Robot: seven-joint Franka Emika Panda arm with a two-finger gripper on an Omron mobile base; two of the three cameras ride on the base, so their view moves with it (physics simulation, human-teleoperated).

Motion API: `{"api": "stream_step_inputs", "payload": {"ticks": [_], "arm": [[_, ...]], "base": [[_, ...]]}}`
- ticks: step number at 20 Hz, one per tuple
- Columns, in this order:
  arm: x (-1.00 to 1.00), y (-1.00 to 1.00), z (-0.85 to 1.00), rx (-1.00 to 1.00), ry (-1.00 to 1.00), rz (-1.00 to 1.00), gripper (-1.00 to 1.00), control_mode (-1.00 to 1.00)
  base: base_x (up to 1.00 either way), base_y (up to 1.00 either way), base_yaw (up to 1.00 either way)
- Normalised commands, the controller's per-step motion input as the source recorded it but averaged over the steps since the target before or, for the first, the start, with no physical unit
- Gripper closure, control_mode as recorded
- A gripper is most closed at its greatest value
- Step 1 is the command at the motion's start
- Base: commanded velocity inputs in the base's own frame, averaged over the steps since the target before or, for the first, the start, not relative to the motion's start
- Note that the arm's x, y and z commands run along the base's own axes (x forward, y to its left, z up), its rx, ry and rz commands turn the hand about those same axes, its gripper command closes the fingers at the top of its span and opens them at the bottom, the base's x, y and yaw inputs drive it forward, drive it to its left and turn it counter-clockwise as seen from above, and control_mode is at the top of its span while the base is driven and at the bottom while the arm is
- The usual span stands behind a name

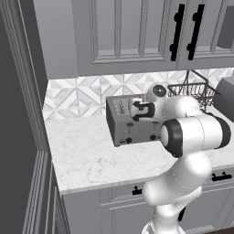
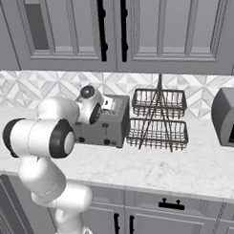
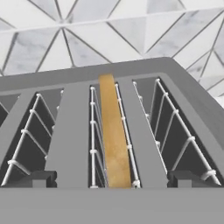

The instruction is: Start the toaster. Once the lever pops up, take the bread to the plate on the dining counter.

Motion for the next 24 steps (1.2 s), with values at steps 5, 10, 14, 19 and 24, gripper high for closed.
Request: {"api": "stream_step_inputs", "payload": {"ticks": [5, 10, 14, 19, 24], "arm": [[0.22, -0.02, -0.08, 0.01, -0.01, -0.01, -1.00, -1.00], [0.15, -0.07, -0.12, 0.00, -0.04, -0.01, -1.00, -1.00], [0.03, -0.03, -0.22, 0.00, 0.00, -0.02, 1.00, -1.00], [0.00, -0.08, -0.06, 0.00, -0.02, -0.01, 1.00, -1.00], [-0.03, 0.00, 0.00, 0.03, 0.00, 0.00, 1.00, -1.00]], "base": [[0.00, 0.00, 0.00], [0.00, 0.00, 0.00], [0.00, 0.00, 0.00], [0.00, 0.00, 0.00], [0.00, 0.00, 0.00]]}}
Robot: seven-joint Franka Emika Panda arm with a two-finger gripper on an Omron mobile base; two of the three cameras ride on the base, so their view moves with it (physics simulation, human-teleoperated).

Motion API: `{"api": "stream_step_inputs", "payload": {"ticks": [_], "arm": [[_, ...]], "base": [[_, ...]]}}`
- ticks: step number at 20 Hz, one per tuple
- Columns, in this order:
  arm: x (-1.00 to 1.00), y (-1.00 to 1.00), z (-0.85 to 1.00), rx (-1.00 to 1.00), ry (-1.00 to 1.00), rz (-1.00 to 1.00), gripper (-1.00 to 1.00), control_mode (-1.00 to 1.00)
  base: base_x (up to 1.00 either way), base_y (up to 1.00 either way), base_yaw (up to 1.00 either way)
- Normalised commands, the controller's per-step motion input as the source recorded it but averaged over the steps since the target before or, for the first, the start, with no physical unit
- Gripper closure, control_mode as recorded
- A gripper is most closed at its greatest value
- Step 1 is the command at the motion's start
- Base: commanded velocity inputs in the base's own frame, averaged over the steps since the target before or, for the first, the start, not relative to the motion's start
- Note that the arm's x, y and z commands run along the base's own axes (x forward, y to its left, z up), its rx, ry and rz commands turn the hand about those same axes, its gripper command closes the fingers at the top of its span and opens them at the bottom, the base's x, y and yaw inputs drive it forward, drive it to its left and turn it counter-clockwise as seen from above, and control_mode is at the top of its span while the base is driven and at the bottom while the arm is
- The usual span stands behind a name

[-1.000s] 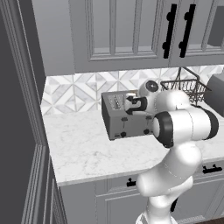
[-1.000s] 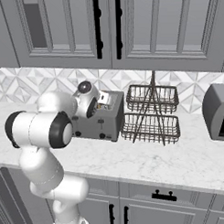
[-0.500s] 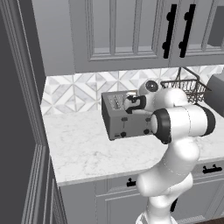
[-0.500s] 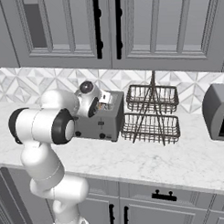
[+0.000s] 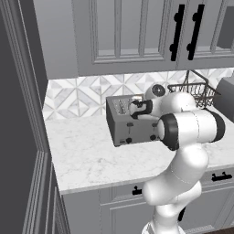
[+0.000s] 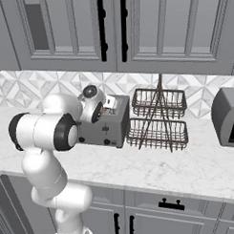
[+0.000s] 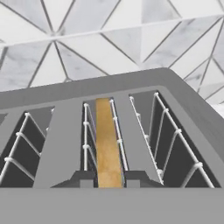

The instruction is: Start the toaster. Once the lever pops up, take the bread to the plate on the dining counter.

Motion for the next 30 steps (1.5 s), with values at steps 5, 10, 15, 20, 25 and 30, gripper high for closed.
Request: {"api": "stream_step_inputs", "payload": {"ticks": [5, 10, 15, 20, 25, 30], "arm": [[-0.22, 0.00, 0.14, 0.06, -0.14, 0.00, 1.00, -1.00], [-0.14, -0.01, 0.35, 0.07, -0.18, 0.00, 1.00, -1.00], [-0.12, -0.05, 0.51, 0.07, -0.17, -0.03, 1.00, -1.00], [-0.36, -0.05, 0.27, 0.04, -0.06, -0.06, 1.00, -1.00], [-0.76, -0.05, 0.64, 0.04, -0.08, -0.04, 1.00, -1.00], [-0.74, 0.00, 1.00, 0.06, -0.13, 0.00, 1.00, -1.00]], "base": [[0.00, 0.00, 0.00], [0.00, 0.00, 0.00], [0.00, 0.00, 0.00], [0.00, 0.00, 0.00], [0.00, 0.00, 0.00], [0.00, 0.00, 0.00]]}}
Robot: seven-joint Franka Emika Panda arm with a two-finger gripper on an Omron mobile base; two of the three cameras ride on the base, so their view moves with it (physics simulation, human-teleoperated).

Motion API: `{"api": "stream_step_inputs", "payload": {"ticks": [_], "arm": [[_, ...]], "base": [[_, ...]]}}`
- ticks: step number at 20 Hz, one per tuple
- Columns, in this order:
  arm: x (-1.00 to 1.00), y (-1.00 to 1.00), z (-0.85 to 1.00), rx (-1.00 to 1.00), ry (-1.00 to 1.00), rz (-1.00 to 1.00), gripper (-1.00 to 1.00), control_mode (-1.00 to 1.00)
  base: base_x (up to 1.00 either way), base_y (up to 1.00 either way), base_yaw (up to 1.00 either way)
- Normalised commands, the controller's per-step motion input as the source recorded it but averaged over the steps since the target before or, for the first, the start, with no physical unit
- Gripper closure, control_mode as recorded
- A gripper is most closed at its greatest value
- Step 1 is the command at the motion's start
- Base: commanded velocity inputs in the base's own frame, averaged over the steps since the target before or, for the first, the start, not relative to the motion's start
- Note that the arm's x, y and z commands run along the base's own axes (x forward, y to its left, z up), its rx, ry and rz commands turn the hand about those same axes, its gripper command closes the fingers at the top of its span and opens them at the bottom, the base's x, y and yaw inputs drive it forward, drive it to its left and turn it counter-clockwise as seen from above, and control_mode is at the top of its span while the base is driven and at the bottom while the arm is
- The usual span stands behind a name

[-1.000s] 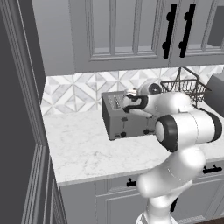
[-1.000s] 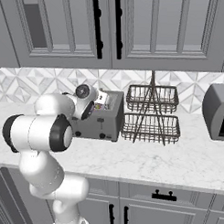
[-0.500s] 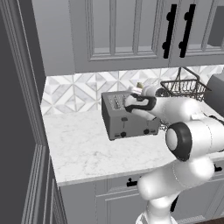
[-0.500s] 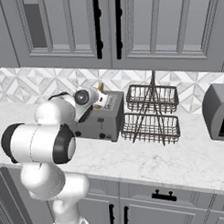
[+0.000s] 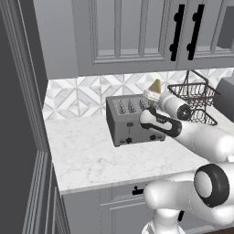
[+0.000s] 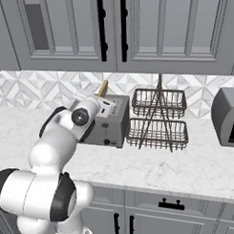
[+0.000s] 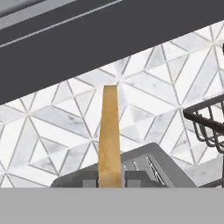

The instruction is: Start the toaster. Once the lever pops up, take the bread to the plate on the dining counter.

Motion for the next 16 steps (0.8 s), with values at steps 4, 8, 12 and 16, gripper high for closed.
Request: {"api": "stream_step_inputs", "payload": {"ticks": [4, 8, 12, 16], "arm": [[-0.67, 0.00, 0.78, 0.05, -0.02, -0.04, 1.00, -1.00], [-0.71, 0.00, 0.46, 0.04, 0.12, -0.11, 1.00, -1.00], [-0.73, 0.00, 0.40, 0.01, 0.26, -0.13, 1.00, -1.00], [-0.84, -0.01, 0.68, 0.02, 0.22, -0.11, 1.00, -1.00]], "base": [[0.00, 0.00, 0.00], [0.00, 0.00, 0.00], [0.00, 0.00, 0.00], [0.00, 0.00, 0.00]]}}
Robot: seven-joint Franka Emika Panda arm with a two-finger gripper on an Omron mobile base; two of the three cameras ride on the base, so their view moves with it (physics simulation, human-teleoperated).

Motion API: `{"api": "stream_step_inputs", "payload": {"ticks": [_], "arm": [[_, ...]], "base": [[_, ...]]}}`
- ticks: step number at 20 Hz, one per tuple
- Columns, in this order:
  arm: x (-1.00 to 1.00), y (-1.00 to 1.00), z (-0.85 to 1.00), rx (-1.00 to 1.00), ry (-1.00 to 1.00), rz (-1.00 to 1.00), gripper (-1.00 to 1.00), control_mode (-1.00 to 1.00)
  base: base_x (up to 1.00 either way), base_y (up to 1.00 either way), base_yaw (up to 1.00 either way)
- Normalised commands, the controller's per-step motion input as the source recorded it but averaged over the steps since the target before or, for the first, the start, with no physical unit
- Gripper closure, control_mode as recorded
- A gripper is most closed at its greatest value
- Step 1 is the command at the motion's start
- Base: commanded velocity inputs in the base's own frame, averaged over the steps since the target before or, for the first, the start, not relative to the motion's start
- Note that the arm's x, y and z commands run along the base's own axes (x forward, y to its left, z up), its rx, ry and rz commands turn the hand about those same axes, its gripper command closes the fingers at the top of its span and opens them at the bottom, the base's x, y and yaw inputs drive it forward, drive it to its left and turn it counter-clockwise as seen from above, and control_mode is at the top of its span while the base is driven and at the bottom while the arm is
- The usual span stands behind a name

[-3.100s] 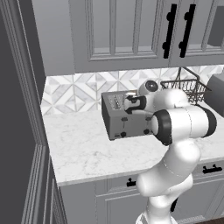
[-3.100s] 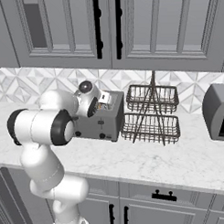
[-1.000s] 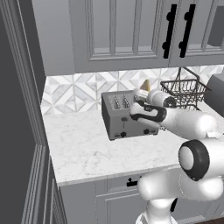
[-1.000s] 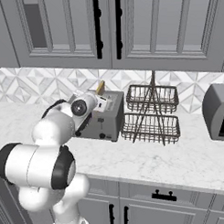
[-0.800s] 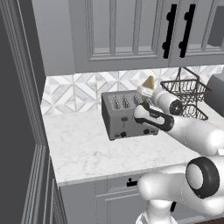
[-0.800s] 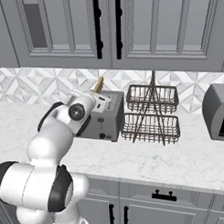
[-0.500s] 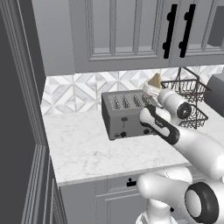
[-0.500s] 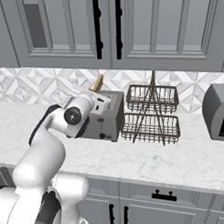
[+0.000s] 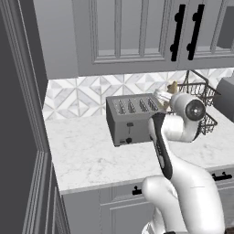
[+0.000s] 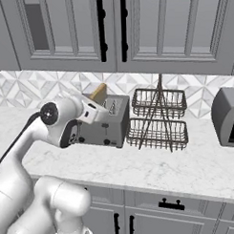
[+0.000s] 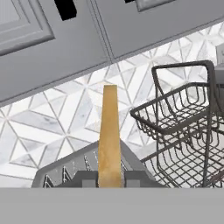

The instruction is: Start the toaster. Once the lever pops up, take the bread to the plate on the dining counter.

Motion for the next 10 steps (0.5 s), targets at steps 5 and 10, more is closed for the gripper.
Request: {"api": "stream_step_inputs", "payload": {"ticks": [5, 10], "arm": [[-0.81, -0.07, 0.69, 0.00, 0.24, -0.03, 1.00, -1.00], [-0.76, 0.00, 0.29, 0.00, 0.32, 0.00, 1.00, -1.00]], "base": [[0.00, 0.00, 0.00], [0.00, 0.00, 0.00]]}}
